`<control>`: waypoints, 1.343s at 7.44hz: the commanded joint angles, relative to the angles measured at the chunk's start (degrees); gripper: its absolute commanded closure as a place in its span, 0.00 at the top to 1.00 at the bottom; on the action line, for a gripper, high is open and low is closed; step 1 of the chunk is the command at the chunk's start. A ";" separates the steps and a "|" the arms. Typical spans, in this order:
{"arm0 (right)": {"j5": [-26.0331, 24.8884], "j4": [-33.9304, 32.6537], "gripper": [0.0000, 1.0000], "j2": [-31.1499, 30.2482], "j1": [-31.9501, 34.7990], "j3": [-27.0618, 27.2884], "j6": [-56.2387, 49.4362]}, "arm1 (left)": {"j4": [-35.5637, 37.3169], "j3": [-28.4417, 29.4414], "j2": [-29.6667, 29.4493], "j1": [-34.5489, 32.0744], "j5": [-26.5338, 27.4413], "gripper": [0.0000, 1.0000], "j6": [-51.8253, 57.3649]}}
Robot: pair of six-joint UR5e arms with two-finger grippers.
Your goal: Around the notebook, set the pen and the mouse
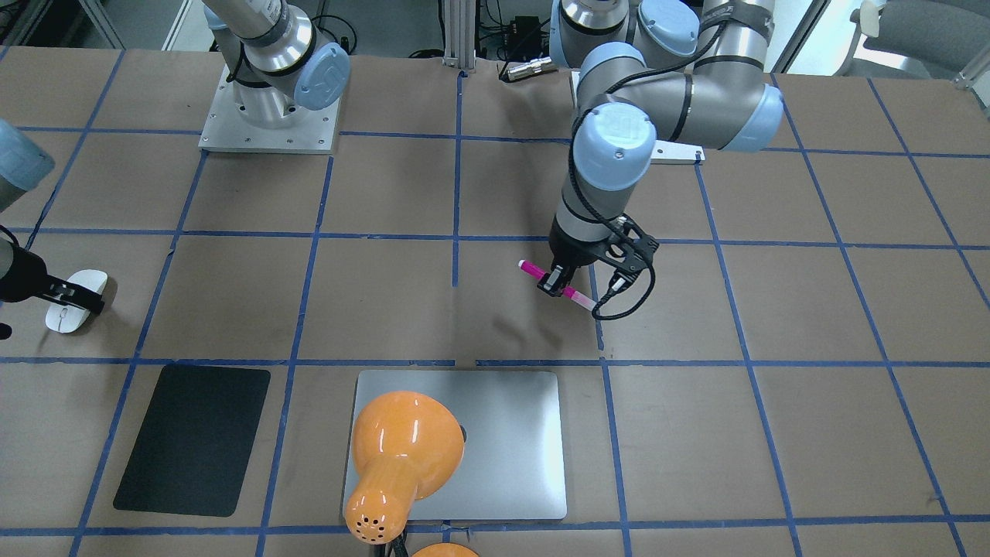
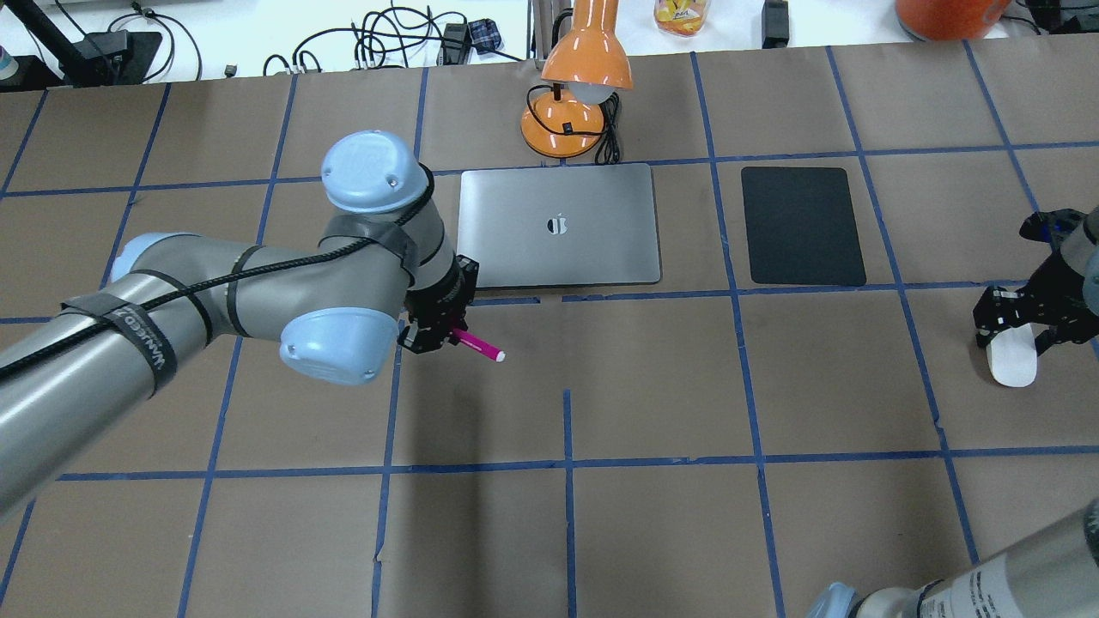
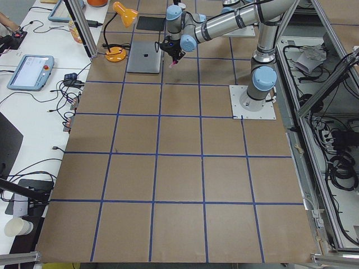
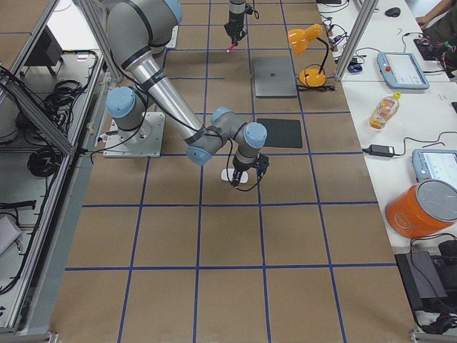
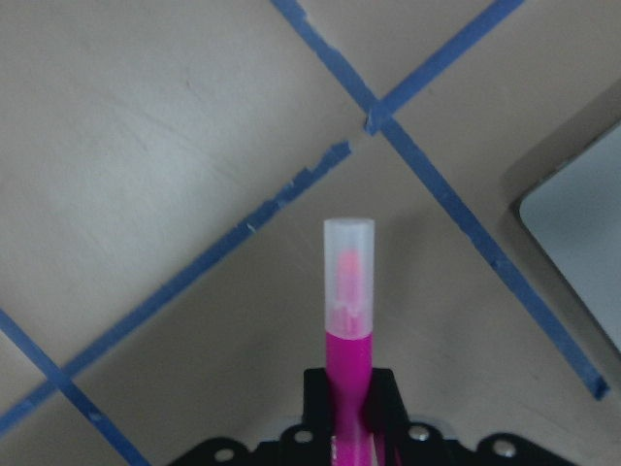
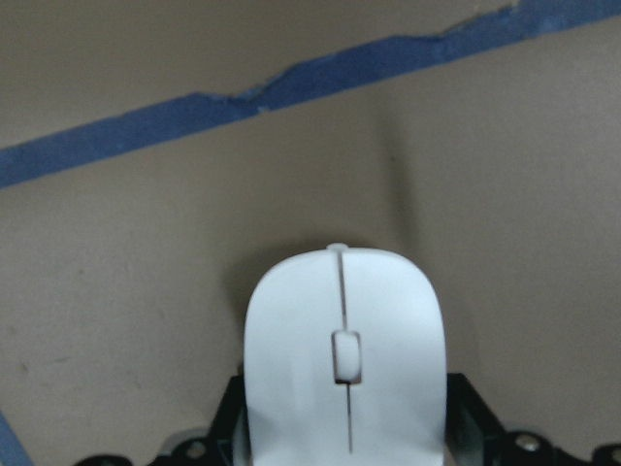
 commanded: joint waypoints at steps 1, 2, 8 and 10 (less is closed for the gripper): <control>-0.79 0.01 0.45 -0.13 0.00 -0.02 -0.11 | 9.45 0.44 -7.21 -7.09 -0.12 0.00 -20.28; -0.88 0.01 0.42 -0.48 0.09 -0.11 -0.11 | 11.67 0.88 -9.34 -10.77 0.05 0.00 -24.18; 0.00 0.97 0.46 -1.10 14.47 -8.17 3.74 | 11.70 3.07 -7.27 -9.68 0.23 1.00 -14.90; 2.19 3.43 0.46 2.05 18.79 -14.66 6.57 | 4.27 4.91 -2.71 -7.74 -0.29 1.00 -2.26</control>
